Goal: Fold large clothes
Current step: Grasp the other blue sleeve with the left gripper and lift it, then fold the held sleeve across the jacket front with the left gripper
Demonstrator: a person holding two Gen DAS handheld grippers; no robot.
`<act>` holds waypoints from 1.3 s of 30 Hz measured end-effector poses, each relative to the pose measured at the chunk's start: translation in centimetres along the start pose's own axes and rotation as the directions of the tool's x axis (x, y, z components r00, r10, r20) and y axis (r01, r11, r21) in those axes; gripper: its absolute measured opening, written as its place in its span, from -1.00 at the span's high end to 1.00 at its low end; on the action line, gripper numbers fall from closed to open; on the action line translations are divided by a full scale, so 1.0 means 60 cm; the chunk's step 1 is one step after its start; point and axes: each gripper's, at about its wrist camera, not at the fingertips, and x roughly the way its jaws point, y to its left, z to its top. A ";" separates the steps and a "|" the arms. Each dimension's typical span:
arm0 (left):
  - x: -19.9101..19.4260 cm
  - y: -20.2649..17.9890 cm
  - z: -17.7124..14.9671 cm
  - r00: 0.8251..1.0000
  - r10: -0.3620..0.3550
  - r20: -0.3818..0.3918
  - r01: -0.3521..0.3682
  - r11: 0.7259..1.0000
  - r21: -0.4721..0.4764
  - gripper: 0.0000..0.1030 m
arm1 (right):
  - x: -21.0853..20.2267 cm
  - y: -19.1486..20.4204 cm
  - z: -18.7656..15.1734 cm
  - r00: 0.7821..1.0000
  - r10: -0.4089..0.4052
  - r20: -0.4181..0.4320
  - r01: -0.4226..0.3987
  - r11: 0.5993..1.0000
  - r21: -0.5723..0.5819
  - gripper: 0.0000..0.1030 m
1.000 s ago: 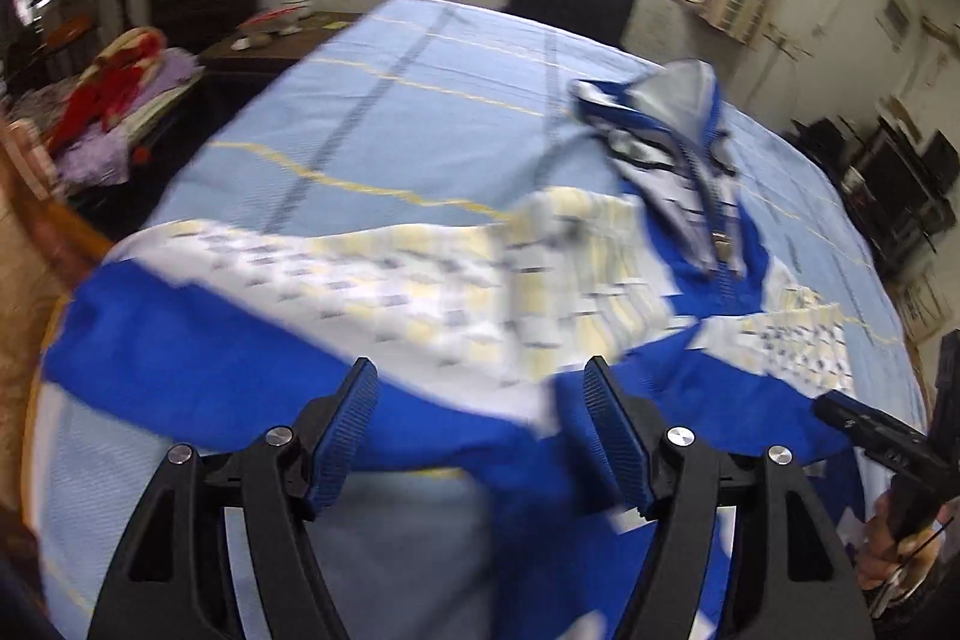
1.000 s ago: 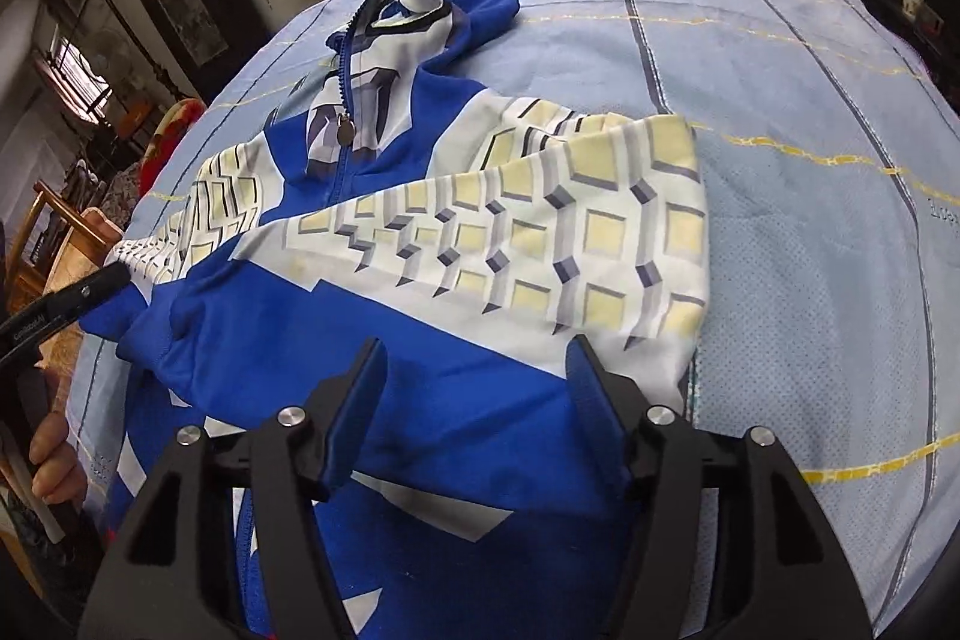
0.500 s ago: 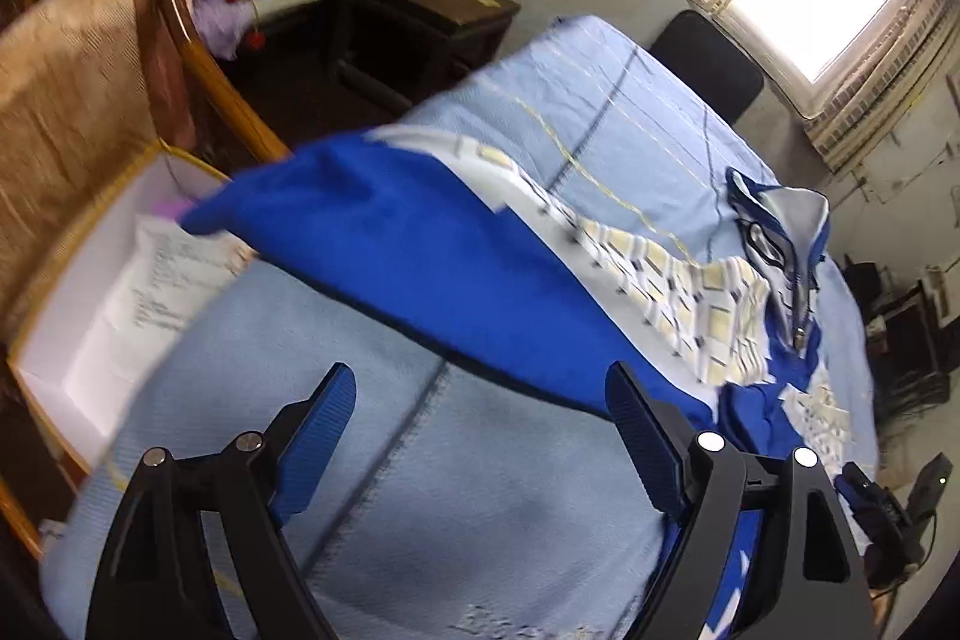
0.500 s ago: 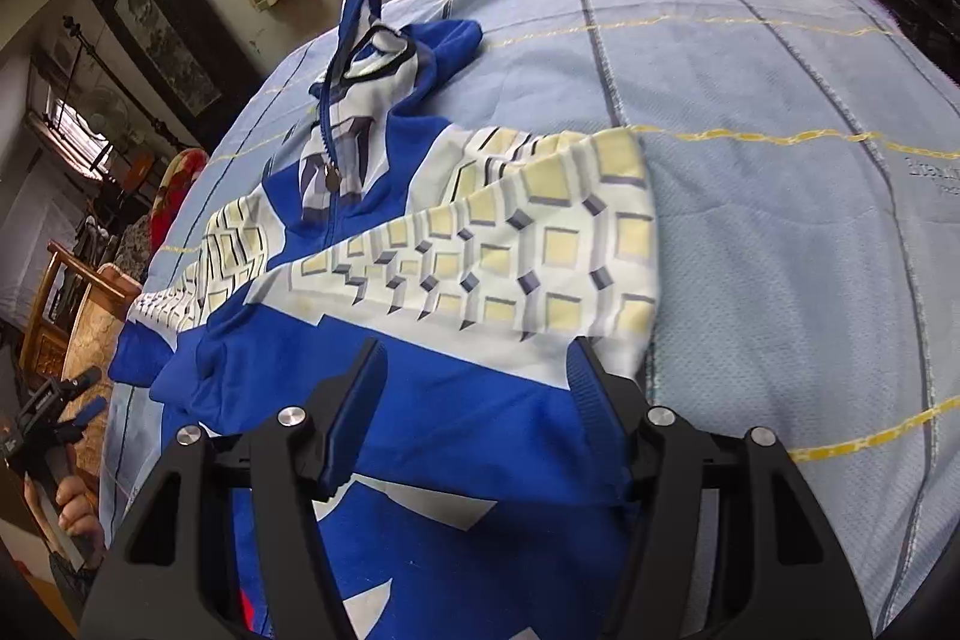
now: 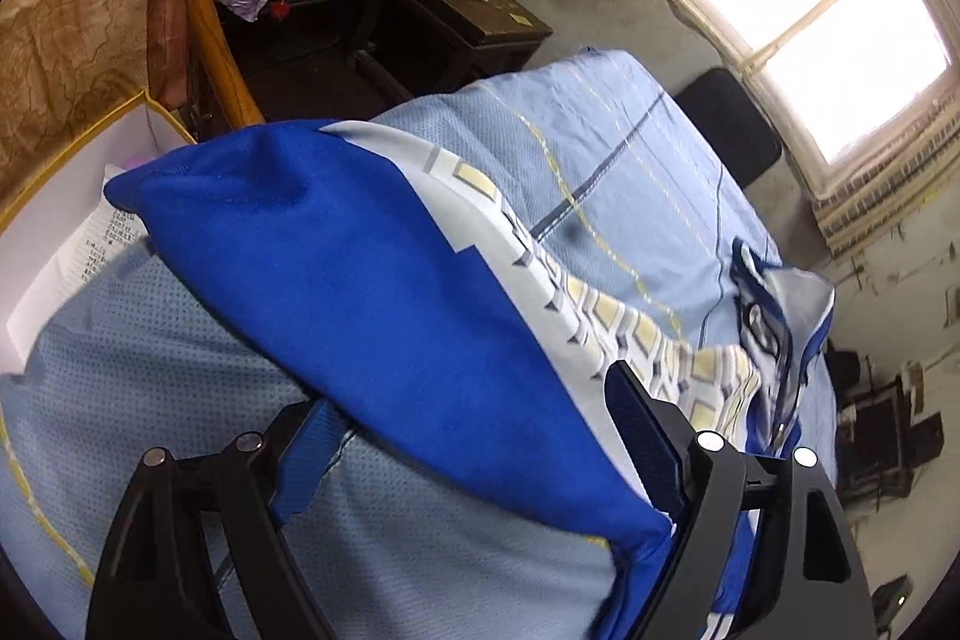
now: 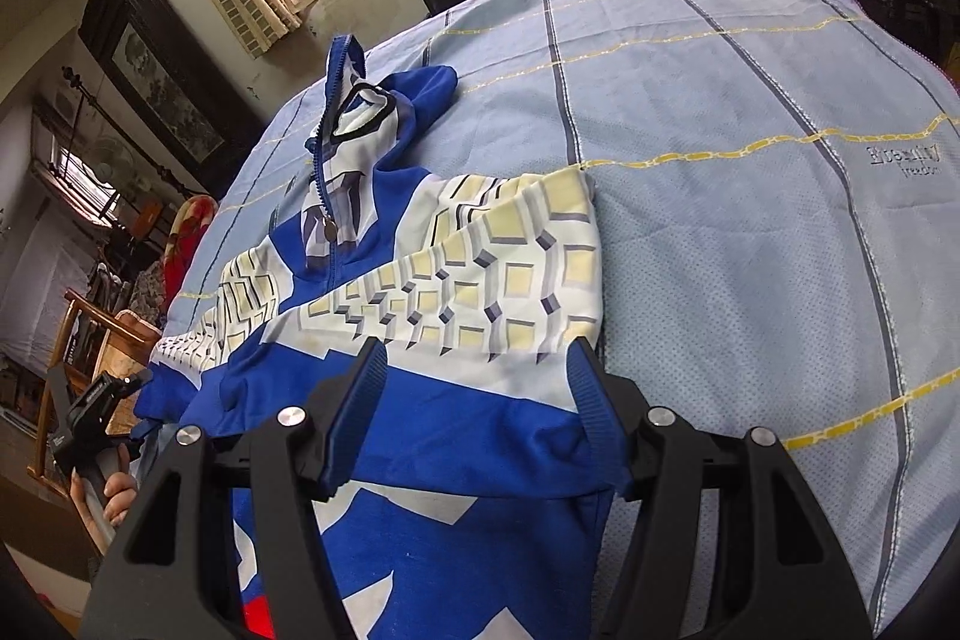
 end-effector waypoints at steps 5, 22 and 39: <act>-0.010 0.006 0.001 1.000 0.009 0.018 -0.008 1.000 -0.006 0.21 | 0.000 -0.005 0.001 1.000 0.008 -0.002 -0.008 1.000 0.015 -0.19; -0.026 0.010 0.015 0.990 0.096 0.103 -0.099 0.995 0.026 0.87 | 0.006 -0.005 -0.001 1.000 0.002 -0.015 -0.002 1.000 0.015 -0.19; -0.107 -0.194 -0.062 0.953 0.109 0.282 -0.233 0.859 0.456 0.92 | -0.005 -0.012 0.005 1.000 0.017 -0.001 -0.017 0.999 0.039 -0.19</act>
